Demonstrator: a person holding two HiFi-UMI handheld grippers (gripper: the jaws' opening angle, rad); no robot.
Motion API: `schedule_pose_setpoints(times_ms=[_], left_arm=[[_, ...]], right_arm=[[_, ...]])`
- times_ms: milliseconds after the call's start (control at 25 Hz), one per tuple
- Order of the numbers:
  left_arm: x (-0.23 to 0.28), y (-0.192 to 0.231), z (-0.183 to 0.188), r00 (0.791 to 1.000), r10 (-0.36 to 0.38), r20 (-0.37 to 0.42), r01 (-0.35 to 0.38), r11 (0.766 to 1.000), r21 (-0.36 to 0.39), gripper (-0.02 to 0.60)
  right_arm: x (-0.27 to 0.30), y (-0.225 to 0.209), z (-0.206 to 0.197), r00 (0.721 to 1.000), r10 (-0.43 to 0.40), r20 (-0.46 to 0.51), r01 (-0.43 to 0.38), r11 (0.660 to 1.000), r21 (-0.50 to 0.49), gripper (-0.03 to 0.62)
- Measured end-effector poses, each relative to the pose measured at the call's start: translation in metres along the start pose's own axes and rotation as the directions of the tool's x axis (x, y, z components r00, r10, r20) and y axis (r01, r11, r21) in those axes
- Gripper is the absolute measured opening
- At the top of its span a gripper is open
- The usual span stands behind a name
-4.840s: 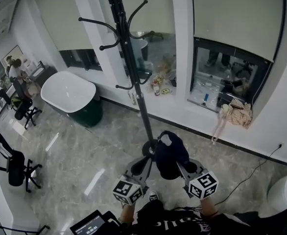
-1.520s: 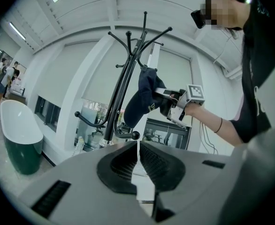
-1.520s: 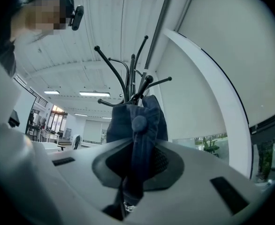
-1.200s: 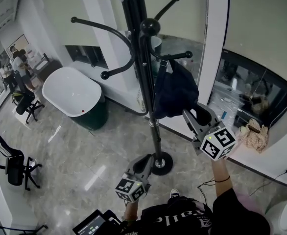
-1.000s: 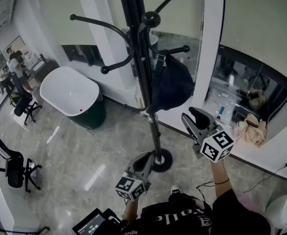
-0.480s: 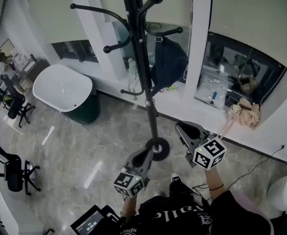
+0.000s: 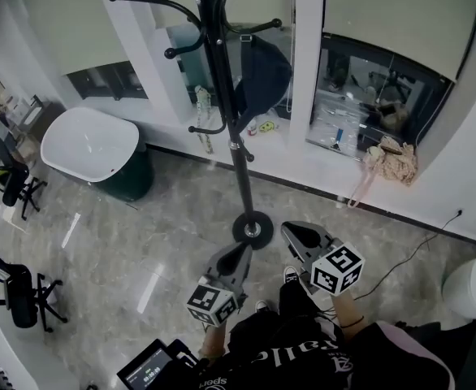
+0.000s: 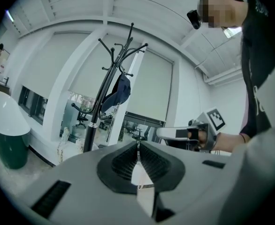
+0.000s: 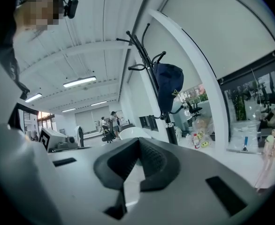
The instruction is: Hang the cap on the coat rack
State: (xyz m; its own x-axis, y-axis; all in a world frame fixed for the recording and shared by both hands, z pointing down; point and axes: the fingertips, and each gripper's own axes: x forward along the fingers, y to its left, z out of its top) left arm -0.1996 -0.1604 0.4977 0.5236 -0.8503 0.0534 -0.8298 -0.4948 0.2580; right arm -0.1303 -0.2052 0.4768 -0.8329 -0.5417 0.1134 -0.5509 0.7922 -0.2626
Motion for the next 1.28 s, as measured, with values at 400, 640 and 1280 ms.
schedule_pose_setpoints(times_ms=[400,640,1280], left_arm=[[-0.009,-0.041,-0.009,1.000,-0.027,-0.003,0.027,1.000,0.000,0.005],[0.001,-0.073,-0.007,1.000,-0.005,0.008,0.005,1.000,0.015,0.005],[0.037,-0.246,-0.069,0.999,0.023,-0.041,-0.023,1.000,-0.002,0.005]], right_arm=[[-0.042,0.029,-0.024,0.999,0.023,-0.039,-0.023,0.999,0.022,0.017],[-0.072,0.029,-0.023,0.997,0.065,-0.033,-0.064,0.998,0.028,0.017],[-0.241,-0.011,-0.061,0.989,0.116,-0.086,-0.110,0.991,0.071,0.017]])
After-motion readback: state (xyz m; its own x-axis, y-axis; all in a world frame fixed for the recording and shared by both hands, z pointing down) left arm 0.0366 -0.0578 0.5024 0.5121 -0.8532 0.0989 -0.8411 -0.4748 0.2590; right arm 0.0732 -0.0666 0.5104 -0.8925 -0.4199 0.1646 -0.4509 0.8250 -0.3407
